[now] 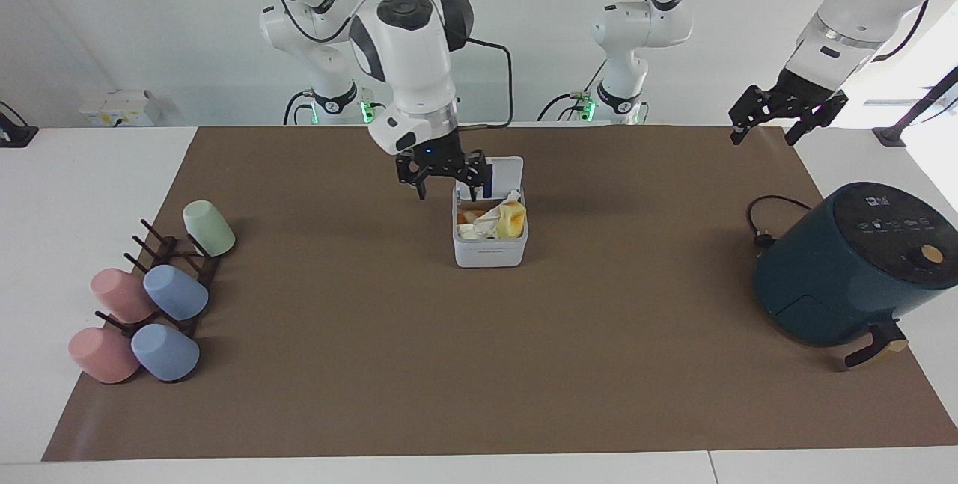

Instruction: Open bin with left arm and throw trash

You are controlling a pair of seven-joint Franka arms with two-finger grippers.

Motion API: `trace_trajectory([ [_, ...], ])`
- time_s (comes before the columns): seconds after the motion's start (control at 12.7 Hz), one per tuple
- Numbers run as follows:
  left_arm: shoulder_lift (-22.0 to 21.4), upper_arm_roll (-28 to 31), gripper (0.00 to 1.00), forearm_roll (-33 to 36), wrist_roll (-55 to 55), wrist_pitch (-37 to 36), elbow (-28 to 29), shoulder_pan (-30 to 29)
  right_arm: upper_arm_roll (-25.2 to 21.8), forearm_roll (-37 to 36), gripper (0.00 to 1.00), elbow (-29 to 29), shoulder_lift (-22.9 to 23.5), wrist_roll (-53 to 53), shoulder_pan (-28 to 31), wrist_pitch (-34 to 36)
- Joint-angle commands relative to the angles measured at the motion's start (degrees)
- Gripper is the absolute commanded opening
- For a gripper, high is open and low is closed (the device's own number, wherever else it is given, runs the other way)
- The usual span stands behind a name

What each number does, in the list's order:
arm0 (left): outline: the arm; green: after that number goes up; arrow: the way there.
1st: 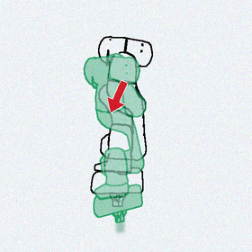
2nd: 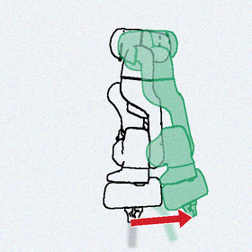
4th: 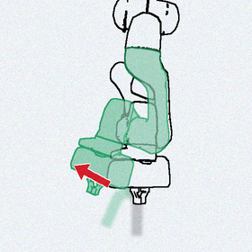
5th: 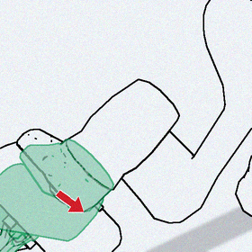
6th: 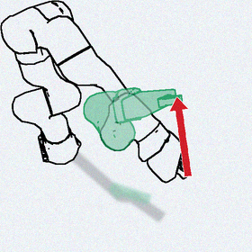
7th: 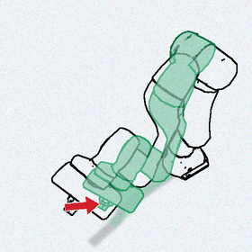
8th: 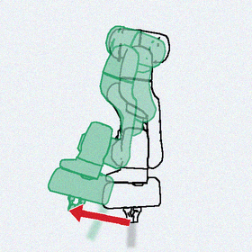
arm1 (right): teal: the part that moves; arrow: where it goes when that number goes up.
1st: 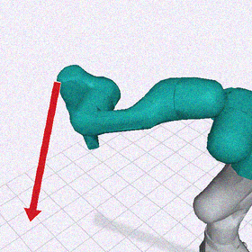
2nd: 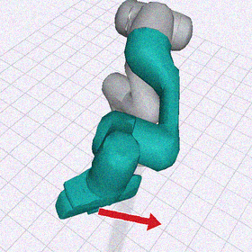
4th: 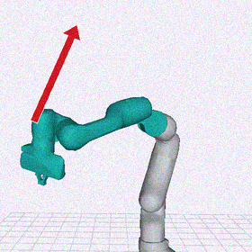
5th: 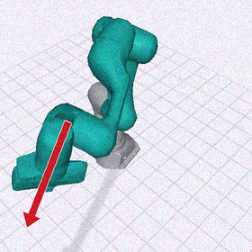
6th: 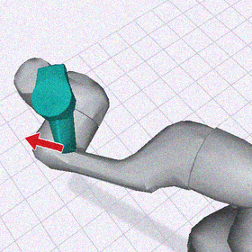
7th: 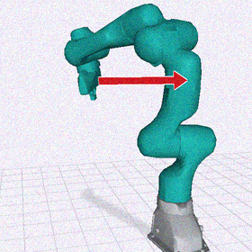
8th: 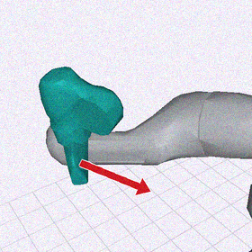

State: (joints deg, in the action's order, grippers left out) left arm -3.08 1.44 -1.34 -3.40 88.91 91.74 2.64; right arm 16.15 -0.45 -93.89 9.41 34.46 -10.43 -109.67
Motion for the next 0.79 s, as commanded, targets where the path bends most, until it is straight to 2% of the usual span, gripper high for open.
trace_trajectory([
  [0.0, -1.58, -0.39, 1.0, 0.82, -0.02, -0.14, 1.51, -0.71, 0.46, -0.78, 1.0, 5.03, -1.13, -12.71, 8.72, 10.15],
  [0.16, -1.58, -0.39, 1.0, 0.82, -0.2, -0.32, 1.51, -0.71, 0.55, -0.69, 1.0, 3.55, -4.12, -19.57, 14.1, 14.65],
  [0.24, -1.58, -0.39, 1.0, 0.82, -0.2, -0.32, 1.51, -0.71, 0.46, -0.69, 1.0, -0.46, -7.27, -24.05, 15.6, 14.32],
  [0.39, -1.67, -0.39, 1.0, 0.82, -0.29, -0.32, 1.6, -0.71, -1.37, -0.78, 1.0, -4.18, -11.24, -27.25, 16.67, 15.53],
  [0.55, -1.67, -0.39, 1.0, 0.82, -0.29, -0.23, 1.6, -0.71, -10.57, 0.26, 1.0, -4.98, -12.22, -29.53, 10.82, 15.46],
  [0.71, -1.67, -0.39, 1.0, 0.82, -0.29, -0.23, 1.6, -0.71, -16.92, 0.01, 1.0, -4.72, -12.22, -30.07, 6.92, 17.38],
])
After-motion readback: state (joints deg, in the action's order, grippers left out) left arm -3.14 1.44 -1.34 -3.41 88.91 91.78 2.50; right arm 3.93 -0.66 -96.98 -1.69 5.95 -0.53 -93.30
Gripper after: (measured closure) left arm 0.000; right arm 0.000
